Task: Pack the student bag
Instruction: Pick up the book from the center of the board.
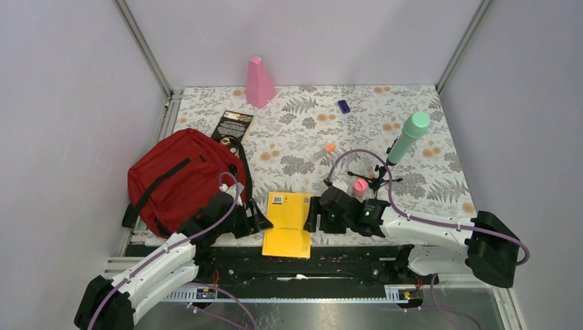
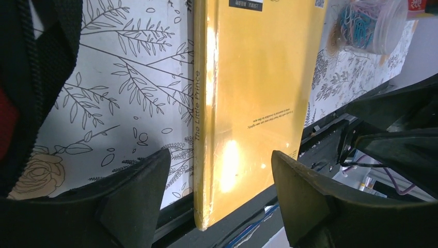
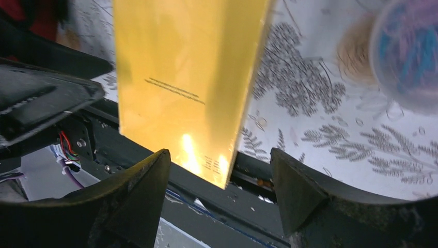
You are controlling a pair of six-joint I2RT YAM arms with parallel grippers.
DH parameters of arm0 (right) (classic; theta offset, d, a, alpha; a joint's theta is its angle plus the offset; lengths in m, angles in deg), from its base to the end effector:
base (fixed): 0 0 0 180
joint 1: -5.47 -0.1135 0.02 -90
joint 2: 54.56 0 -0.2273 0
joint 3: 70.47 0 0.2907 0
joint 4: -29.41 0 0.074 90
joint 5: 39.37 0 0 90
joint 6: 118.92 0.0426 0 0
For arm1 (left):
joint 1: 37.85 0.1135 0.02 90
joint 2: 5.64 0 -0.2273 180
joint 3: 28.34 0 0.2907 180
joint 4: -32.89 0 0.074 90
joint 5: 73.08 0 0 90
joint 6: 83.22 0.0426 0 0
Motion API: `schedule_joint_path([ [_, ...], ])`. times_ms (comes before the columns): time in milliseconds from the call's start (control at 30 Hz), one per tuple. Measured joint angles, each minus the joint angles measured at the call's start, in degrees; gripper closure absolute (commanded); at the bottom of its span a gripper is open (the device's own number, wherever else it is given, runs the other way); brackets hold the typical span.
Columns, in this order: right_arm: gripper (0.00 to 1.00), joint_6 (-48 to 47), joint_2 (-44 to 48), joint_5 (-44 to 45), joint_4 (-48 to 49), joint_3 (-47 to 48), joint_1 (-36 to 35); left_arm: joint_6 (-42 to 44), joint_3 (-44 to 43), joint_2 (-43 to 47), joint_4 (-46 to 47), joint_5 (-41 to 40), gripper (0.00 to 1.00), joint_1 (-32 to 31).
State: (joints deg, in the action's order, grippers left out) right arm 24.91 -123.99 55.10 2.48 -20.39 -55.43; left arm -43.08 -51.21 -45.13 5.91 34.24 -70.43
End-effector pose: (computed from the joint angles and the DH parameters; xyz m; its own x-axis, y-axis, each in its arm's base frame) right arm 0.1463 0.2561 0.1458 -0.8895 0.0567 -0.4534 -0.2149 0.8237 0.5247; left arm 0.1669 -0.1217 0.0958 -0.9065 -0.2868 -0.3099 0.0043 0.7276 -0.6860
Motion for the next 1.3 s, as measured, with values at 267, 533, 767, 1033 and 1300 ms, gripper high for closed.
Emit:
schedule_joint_path([
  [267,0.27,9.8,4.3,0.5,2.1,-7.6,-2.0,0.7,-0.7,-1.6,-0.5,0.5,0.27,-0.4],
  [533,0.29,18.3,0.5,0.4,9.8,-10.8,-8.0,0.7,-1.3,-3.0,-1.7,2.2,0.31,-1.3],
  [767,0.30,21.9,-2.5,0.3,16.6,-12.8,-8.5,0.5,-1.4,-3.0,-2.4,2.6,0.32,-1.7],
  [1033,0.29,22.7,-10.1,-2.9,19.1,-10.9,-8.6,-0.1,-1.4,-2.5,-3.2,2.8,0.32,-2.3],
  [1300,0.31,20.8,-10.2,-3.1,22.2,-10.4,-8.6,-0.1,-1.4,-2.6,-3.4,3.5,0.32,-2.7],
])
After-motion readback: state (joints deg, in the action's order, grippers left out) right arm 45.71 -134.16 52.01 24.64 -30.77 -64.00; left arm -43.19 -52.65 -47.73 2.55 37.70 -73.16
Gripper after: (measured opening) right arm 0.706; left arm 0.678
